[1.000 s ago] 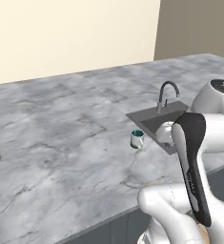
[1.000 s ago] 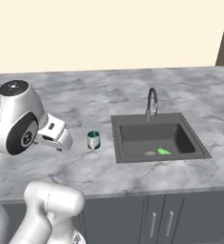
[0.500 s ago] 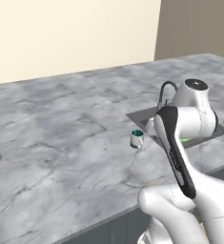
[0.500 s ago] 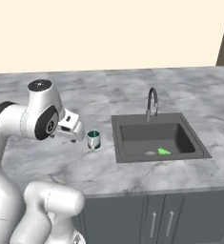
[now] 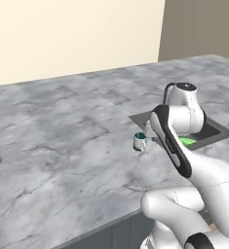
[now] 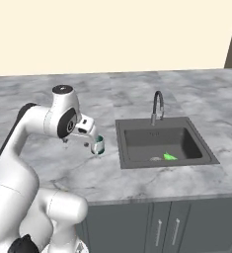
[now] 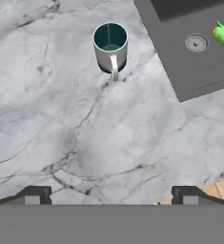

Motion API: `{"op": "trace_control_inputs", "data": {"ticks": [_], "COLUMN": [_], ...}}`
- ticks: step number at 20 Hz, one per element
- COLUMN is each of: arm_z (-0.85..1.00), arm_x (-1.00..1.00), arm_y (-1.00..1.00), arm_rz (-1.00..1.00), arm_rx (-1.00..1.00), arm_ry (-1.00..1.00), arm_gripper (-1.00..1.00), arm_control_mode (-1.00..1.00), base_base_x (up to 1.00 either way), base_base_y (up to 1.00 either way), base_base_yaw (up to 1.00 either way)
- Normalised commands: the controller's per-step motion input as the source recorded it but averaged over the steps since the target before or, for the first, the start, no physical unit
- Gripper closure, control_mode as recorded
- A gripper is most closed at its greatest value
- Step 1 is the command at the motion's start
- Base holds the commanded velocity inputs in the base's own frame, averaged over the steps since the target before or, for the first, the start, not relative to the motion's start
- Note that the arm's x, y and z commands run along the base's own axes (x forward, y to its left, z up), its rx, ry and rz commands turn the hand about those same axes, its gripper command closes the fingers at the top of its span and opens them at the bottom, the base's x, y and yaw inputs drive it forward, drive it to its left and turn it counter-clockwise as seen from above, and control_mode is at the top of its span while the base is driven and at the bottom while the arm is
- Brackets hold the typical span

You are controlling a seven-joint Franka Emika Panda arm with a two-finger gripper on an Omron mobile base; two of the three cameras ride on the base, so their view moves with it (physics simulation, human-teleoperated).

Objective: Clear the mugs and bowl far away from the sink.

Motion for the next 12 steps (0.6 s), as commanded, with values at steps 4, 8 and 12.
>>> {"op": "trace_control_inputs", "data": {"ticks": [4, 8, 12], "arm_z": [-0.31, -0.31, -0.35], "arm_x": [0.38, 0.36, 0.31], "arm_y": [0.0, 0.0, 0.0], "arm_rz": [0.0, 0.0, 0.0], "arm_rx": [0.0, 0.0, 0.0], "arm_ry": [0.0, 0.0, 0.0], "arm_gripper": [-1.0, -1.0, -1.0], "arm_control_mode": [-1.0, -1.0, -1.0], "base_base_x": [0.0, 0.0, 0.0], "base_base_y": [0.0, 0.0, 0.0], "base_base_yaw": [0.0, 0.0, 0.0]}}
